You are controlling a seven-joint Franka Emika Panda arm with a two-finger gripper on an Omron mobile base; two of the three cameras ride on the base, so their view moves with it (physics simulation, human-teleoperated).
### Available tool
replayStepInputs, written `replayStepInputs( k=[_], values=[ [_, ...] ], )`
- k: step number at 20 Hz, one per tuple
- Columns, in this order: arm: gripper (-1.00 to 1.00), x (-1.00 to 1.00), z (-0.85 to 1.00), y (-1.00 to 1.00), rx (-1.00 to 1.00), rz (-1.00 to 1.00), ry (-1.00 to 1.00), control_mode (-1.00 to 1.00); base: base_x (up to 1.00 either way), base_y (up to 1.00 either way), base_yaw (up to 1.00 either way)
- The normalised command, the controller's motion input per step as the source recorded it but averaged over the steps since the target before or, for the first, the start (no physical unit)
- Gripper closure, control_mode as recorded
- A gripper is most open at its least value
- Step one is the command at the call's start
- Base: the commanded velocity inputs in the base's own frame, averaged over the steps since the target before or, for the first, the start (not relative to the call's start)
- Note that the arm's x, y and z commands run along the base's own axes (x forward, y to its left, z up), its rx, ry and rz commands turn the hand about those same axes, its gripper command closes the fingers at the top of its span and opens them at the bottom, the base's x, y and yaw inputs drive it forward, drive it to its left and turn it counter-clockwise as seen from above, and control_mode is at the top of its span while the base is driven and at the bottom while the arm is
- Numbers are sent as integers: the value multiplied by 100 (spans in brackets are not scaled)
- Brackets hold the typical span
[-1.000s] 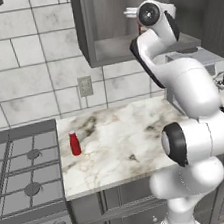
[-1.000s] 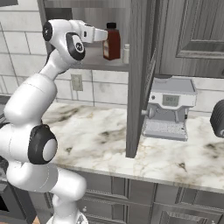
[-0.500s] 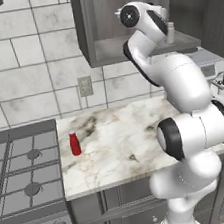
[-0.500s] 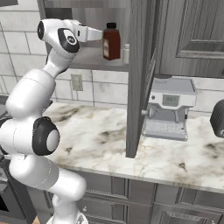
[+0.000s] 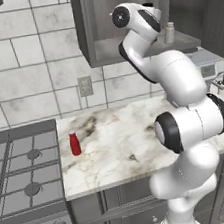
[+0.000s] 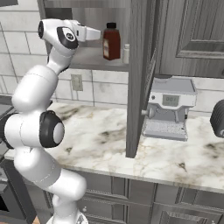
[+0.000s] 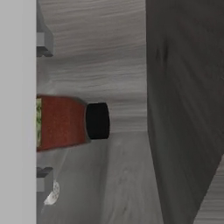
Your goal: Collect the paprika, ketchup, and shaker from the cabinet and place them next to the stove.
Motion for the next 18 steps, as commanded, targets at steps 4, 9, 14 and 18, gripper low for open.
replayStepInputs(
  k=[4,9,14,18],
  values=[
    [-100,28,-3,-3,0,0,0,-100,0,0,0],
    [-100,1,-7,-33,0,0,-1,-100,0,0,0],
    [-100,0,-1,-22,0,0,0,-100,0,0,0],
    [-100,3,0,0,0,0,0,-100,0,0,0]
  ],
)
